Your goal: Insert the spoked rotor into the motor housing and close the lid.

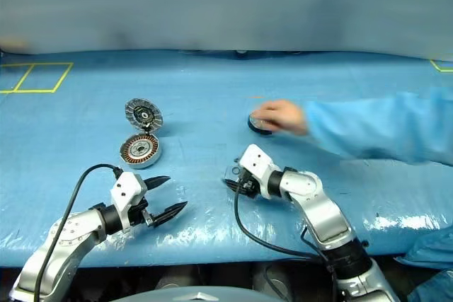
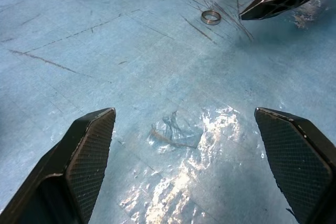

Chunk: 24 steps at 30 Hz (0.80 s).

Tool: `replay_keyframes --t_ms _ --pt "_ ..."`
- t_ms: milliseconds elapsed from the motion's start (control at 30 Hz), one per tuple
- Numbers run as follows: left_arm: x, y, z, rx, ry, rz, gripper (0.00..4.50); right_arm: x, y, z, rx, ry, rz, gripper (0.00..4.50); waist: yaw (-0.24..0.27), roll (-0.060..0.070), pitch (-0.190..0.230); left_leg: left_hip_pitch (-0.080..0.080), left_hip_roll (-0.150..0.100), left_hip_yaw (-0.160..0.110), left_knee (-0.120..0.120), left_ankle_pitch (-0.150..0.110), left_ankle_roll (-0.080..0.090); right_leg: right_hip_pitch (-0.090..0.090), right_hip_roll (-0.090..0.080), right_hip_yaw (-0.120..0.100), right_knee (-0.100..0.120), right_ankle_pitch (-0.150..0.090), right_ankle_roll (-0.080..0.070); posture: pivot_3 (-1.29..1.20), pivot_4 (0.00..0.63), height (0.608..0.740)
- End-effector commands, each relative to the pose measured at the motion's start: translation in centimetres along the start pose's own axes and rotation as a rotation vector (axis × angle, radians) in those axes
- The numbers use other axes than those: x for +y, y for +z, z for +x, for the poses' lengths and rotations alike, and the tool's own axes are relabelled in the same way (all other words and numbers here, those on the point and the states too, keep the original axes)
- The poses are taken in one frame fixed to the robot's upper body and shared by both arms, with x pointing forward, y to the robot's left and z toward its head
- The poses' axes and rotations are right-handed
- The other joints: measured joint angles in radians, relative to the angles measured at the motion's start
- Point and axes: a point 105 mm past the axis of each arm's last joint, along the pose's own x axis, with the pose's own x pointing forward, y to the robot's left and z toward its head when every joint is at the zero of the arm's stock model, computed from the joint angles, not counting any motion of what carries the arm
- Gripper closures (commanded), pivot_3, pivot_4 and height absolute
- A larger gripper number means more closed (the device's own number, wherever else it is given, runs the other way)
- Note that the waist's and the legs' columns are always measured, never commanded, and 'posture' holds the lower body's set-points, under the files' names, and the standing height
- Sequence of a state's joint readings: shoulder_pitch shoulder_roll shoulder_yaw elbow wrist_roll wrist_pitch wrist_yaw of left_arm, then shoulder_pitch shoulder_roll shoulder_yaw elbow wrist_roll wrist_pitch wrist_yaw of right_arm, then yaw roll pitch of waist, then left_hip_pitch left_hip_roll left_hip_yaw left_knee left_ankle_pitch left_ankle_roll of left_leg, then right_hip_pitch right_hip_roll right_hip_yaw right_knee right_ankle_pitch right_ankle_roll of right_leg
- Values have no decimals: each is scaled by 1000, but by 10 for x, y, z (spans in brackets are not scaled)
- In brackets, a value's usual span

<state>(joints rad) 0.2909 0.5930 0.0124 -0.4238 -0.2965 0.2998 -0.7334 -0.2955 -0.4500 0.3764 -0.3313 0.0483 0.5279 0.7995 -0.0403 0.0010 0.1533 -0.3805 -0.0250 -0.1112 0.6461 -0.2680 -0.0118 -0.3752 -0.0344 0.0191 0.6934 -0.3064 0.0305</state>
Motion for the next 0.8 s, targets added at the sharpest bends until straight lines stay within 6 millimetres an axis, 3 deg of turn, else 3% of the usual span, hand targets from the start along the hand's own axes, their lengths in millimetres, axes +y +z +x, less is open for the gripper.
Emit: replay_keyframes --t_ms 33,167,333,433,533,700,800 --pt "5 13 -5 -43 58 40 0 10 30 12 -13 120 -223 1210 4 -1 0 0 0 0 0 0 0 0 0 0 0 0 0 0 150 740" --pt "22 28 -14 -38 130 159 0 11 37 20 -28 164 -241 1210 18 -4 2 0 0 -2 0 0 0 1 0 -2 -1 0 0 0 150 740" --pt "53 52 -24 94 100 448 0 18 3 14 75 180 -179 1210 30 -6 4 -2 -1 -3 1 1 -2 0 -1 -3 -2 0 0 0 150 740" --pt "61 62 -20 164 20 555 0 22 -13 10 117 165 -132 1210 26 -6 4 -2 -1 -2 0 1 -2 0 -1 -3 -3 0 0 0 150 740" --pt "72 60 -17 315 -70 674 0 22 -23 7 144 134 -104 1210 15 -5 5 -2 -1 -1 0 1 -3 0 0 -3 -2 0 0 0 150 740" --pt "92 54 -18 613 -250 833 0 17 -22 5 135 79 -81 1210 4 -6 7 -3 0 0 0 1 -1 -2 8 -4 -1 0 0 0 150 740" --pt "106 55 -14 708 -287 881 0 15 -23 4 131 57 -70 1210 2 -6 8 -3 -1 2 0 0 0 -2 8 -3 0 0 0 0 150 740"
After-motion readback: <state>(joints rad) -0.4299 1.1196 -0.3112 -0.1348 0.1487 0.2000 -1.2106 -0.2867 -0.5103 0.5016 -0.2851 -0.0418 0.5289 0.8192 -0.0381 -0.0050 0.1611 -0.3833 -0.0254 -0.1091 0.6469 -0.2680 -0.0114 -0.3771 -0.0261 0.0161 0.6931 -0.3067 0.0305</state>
